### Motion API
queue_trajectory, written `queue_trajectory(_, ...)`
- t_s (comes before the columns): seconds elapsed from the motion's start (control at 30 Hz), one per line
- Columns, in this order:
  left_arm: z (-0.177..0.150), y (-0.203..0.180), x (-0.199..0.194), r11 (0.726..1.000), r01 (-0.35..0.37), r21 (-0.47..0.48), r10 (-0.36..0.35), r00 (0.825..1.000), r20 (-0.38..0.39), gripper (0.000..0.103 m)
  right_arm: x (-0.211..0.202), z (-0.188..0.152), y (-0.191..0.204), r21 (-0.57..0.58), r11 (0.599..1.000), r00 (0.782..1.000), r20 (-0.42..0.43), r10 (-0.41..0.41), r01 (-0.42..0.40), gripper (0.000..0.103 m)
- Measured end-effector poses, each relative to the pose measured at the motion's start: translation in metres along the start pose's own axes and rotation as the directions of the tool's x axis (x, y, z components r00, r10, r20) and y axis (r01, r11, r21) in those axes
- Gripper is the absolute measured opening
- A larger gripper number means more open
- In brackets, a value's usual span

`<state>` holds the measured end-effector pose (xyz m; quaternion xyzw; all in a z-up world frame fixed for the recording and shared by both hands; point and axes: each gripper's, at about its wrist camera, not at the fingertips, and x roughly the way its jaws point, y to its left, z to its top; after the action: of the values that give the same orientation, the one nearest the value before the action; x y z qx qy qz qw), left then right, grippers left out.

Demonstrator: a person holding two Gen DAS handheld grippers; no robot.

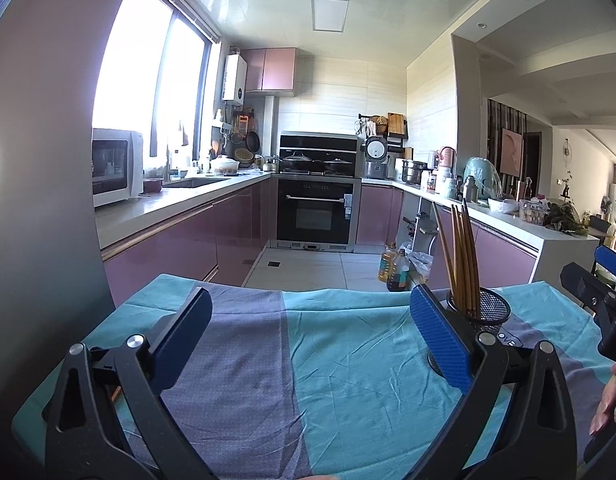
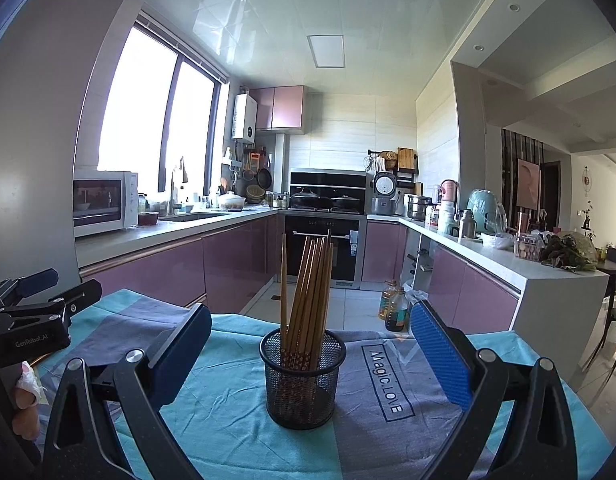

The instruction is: Organize utensils

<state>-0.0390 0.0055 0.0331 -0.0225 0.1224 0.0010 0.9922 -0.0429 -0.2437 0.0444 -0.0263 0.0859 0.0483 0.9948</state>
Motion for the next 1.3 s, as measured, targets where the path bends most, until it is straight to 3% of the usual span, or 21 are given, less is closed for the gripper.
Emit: queue_trajectory(1.3,-0.0057,-0.0051,0.0073,1.0,0.013,0.012,-0.012,1.0,-0.018,0.097,-0.0002,0.0018,-0.0042,0.011,1.0,1.0,-0.001,-0.007,0.007,0.097)
